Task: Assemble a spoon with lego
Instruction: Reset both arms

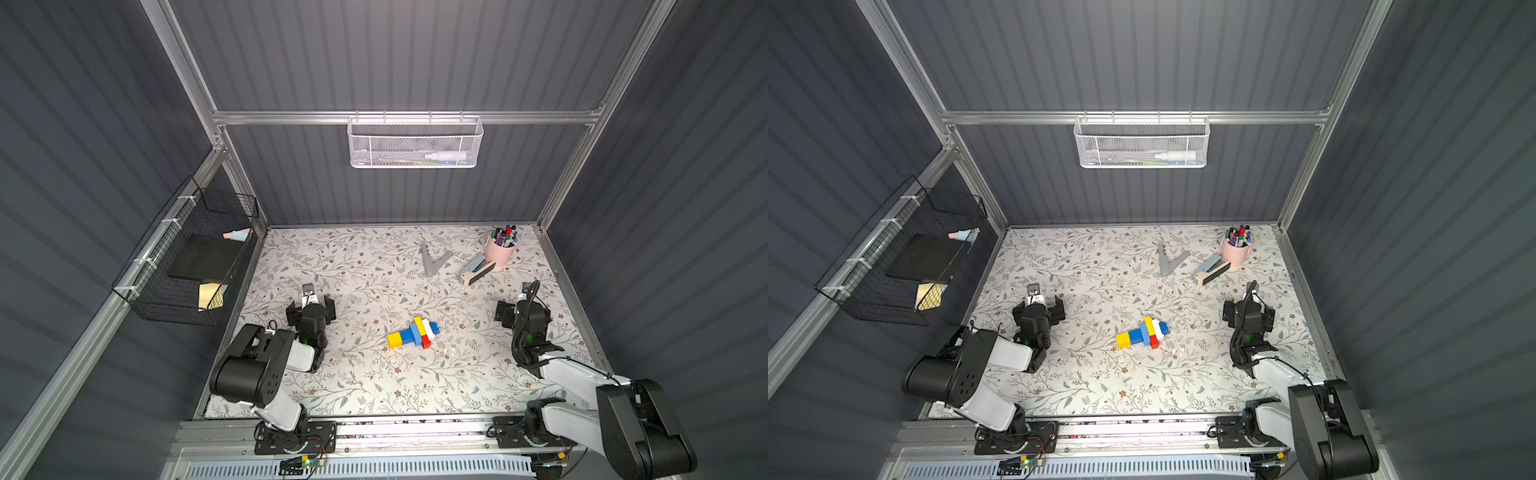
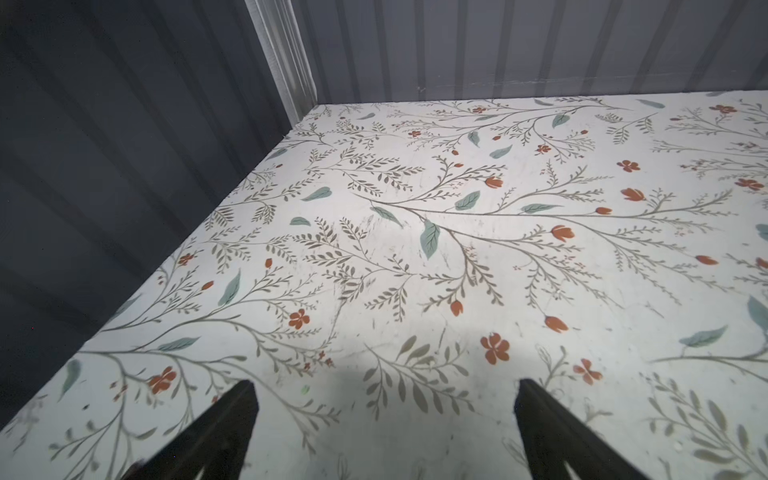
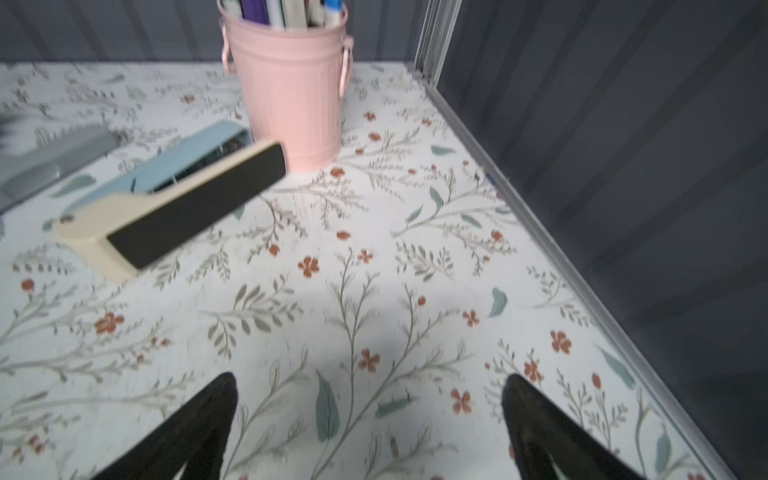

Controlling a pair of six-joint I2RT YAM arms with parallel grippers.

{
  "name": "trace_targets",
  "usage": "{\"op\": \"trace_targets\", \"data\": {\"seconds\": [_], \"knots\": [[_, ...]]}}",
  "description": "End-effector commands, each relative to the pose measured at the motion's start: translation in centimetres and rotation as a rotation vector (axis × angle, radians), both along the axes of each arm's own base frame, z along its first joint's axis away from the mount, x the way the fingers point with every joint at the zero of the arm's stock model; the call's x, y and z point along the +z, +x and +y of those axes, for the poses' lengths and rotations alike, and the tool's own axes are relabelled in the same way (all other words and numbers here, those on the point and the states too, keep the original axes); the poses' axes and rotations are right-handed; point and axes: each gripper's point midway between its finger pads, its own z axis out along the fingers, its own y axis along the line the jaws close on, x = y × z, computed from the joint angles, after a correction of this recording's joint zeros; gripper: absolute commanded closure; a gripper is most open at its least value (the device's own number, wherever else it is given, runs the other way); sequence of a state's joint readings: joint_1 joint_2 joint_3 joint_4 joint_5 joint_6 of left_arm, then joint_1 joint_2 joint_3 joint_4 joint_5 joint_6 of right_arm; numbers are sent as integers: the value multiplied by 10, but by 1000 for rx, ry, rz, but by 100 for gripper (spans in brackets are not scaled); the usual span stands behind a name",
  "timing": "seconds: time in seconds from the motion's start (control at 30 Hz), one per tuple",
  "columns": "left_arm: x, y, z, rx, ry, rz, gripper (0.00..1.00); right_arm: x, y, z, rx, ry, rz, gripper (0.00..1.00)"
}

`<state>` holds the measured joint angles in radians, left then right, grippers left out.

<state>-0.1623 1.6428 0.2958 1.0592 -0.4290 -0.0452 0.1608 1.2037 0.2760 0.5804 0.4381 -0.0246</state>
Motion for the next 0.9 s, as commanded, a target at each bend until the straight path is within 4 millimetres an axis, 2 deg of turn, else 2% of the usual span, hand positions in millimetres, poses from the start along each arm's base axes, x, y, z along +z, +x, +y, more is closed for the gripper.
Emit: {"op": "trace_targets", "data": {"seconds": [0.0, 0.13, 0.27, 0.33, 0.37, 0.43, 0.47, 0.5, 0.53, 0.57, 0.6, 0.67, 0.73, 0.87], "knots": [[24, 23, -1, -64, -104, -103, 1, 28, 23, 2, 39, -55, -100, 1], [26, 22, 4, -36, -107, -120, 0, 21, 31, 8, 85, -58, -42, 1], [24, 21, 5, -26, -107, -104, 1, 31, 16, 18, 140, 4, -116, 1], [23, 21, 7, -15, -103, -102, 1, 36, 12, 34, 242, 132, -201, 1], [23, 21, 7, -14, -104, -101, 0, 29, 15, 42, 298, 116, -182, 1], [23, 21, 7, -14, -103, -100, 0, 3, 39, 32, 222, 113, -95, 1], [23, 21, 7, -14, -104, -98, 0, -8, 49, 35, 245, 89, -58, 1], [23, 21, 7, -15, -105, -96, 1, -7, 62, 34, 263, 85, -80, 1], [23, 21, 7, -14, -104, -98, 1, -6, 62, 24, 259, 136, -99, 1], [22, 21, 7, -12, -104, -94, 1, -6, 60, 10, 184, 170, -101, 1], [23, 21, 7, -14, -105, -96, 1, -7, 59, 6, 150, 197, -76, 1], [24, 23, 5, -25, -110, -98, 1, -12, 59, 10, 156, 240, 20, 1], [24, 23, 5, -26, -109, -97, 1, -12, 65, 11, 175, 219, -9, 1], [23, 21, 7, -13, -104, -96, 1, -12, 61, 11, 166, 232, 17, 1]]}}
